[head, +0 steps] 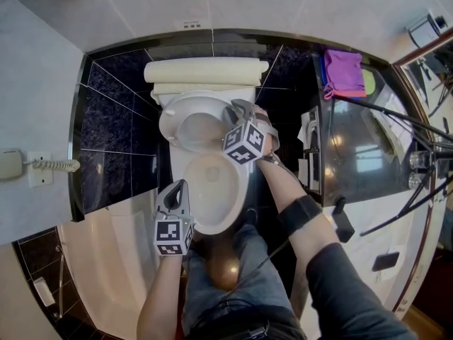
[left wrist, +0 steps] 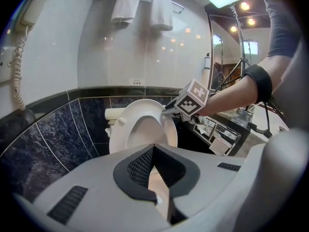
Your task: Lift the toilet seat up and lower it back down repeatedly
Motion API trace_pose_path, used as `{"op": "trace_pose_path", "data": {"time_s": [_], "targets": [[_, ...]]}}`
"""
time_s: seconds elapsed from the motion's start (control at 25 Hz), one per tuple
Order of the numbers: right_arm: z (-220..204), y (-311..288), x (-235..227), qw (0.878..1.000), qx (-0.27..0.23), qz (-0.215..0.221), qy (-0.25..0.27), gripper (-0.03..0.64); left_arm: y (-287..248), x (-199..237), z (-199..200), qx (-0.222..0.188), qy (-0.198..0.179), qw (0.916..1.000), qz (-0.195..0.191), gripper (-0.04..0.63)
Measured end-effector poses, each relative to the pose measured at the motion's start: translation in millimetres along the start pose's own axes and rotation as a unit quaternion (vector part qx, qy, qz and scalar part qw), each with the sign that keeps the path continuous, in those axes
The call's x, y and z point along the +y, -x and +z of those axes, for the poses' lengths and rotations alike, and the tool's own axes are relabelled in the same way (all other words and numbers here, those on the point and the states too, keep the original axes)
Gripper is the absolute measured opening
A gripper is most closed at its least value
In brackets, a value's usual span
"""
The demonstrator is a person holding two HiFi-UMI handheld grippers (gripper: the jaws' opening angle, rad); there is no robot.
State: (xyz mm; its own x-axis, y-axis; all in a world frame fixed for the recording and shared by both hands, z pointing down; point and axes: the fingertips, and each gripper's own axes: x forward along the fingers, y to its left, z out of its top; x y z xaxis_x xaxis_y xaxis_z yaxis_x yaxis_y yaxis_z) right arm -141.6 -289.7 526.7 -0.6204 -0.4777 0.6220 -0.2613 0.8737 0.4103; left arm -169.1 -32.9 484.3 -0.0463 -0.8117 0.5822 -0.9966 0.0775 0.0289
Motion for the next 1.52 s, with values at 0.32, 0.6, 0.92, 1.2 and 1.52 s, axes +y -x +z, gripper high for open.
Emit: {"op": "trace_pose_path", "data": {"time_s": [0.32,0.6,0.92,1.2,1.52], "targets": [[0.4,5.2,3.4,1.000,0.004,0.003,-0.006,0.095,0.9,-12.3,-9.8,0.014,0.005,0.9998,-0.016,0.000],[-0.9,31.1,22.4,1.000,-0.001,0.000,0.021,0.094,4.9,-11.8,-41.4,0.031,0.015,0.9993,-0.011,0.000],[-8.2,77.5,63.9,0.998,-0.006,-0.018,0.064,0.091,13.1,-18.0,-70.9,0.055,0.038,0.9975,-0.022,0.000],[-21.9,114.1,106.2,0.994,-0.005,-0.034,0.106,0.089,12.6,-13.4,-90.4,0.057,0.032,0.9975,-0.027,0.000],[-46.8,151.5,165.0,0.989,0.014,-0.034,0.142,0.087,16.0,-12.5,-99.6,0.048,0.018,0.9981,-0.036,0.000]]}}
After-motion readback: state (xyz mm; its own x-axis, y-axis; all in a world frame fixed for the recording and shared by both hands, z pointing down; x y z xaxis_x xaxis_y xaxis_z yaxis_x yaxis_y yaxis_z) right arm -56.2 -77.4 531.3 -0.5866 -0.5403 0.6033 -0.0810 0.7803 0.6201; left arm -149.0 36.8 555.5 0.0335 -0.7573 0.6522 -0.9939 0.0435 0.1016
